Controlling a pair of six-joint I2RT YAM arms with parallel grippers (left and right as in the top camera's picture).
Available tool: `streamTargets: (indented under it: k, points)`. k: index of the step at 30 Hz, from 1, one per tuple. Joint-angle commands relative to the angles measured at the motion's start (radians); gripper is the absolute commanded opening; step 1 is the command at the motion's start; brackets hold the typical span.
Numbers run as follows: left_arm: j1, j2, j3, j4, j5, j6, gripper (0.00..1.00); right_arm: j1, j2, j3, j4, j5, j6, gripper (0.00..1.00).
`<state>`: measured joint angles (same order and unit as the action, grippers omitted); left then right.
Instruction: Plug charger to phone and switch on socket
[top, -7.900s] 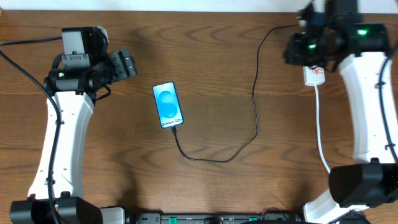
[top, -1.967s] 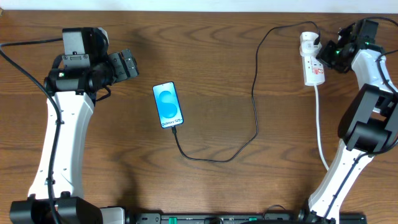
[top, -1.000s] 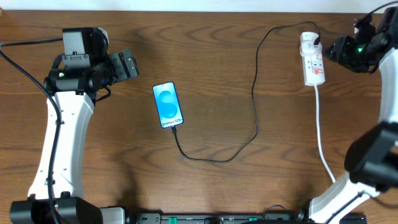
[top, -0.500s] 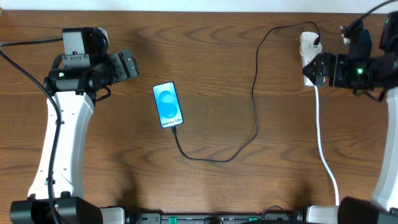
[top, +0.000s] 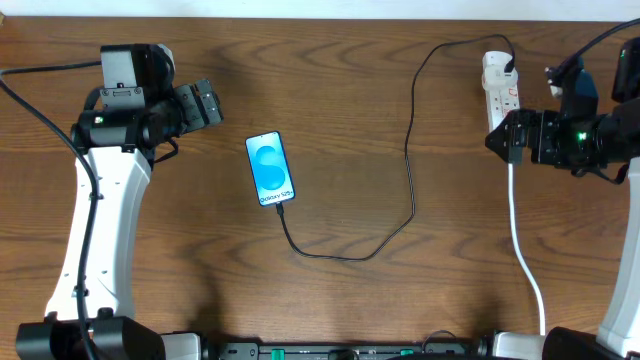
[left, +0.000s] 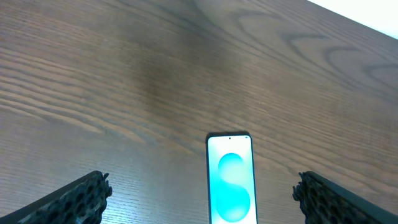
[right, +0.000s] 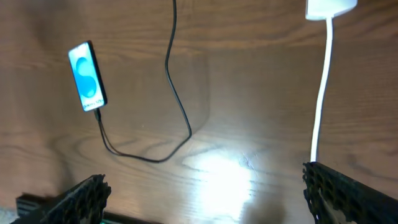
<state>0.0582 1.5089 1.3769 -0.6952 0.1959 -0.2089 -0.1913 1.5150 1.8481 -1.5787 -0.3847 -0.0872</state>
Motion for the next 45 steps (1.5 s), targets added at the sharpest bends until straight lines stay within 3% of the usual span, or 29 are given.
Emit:
streamTargets:
  k: [1, 4, 7, 13, 23, 33, 45]
  points:
    - [0.002, 0.000, 0.003, -0.001, -0.010, 0.006, 0.99, 0.021, -0.053, -0.003, -0.039, 0.018, -0.108, 0.99]
    - [0.002, 0.000, 0.003, -0.001, -0.010, 0.006, 0.99, 0.059, -0.135, -0.053, 0.068, 0.061, -0.112, 0.99]
    - [0.002, 0.000, 0.003, -0.001, -0.010, 0.006, 0.99, 0.110, -0.263, -0.201, 0.294, 0.072, -0.112, 0.99]
    - [0.002, 0.000, 0.003, -0.001, -0.010, 0.005, 0.98, 0.183, -0.594, -0.654, 0.827, 0.095, -0.113, 0.99]
    - [0.002, 0.000, 0.003, -0.001, -0.010, 0.006, 0.99, 0.193, -1.096, -1.338, 1.373, 0.137, -0.113, 0.99]
    - [0.002, 0.000, 0.003, -0.001, -0.010, 0.006, 0.99, 0.193, -1.412, -1.748, 1.525, 0.127, -0.085, 0.99]
    - [0.002, 0.000, 0.003, -0.001, -0.010, 0.006, 0.99, 0.193, -1.510, -1.843, 1.527, 0.106, -0.086, 0.99]
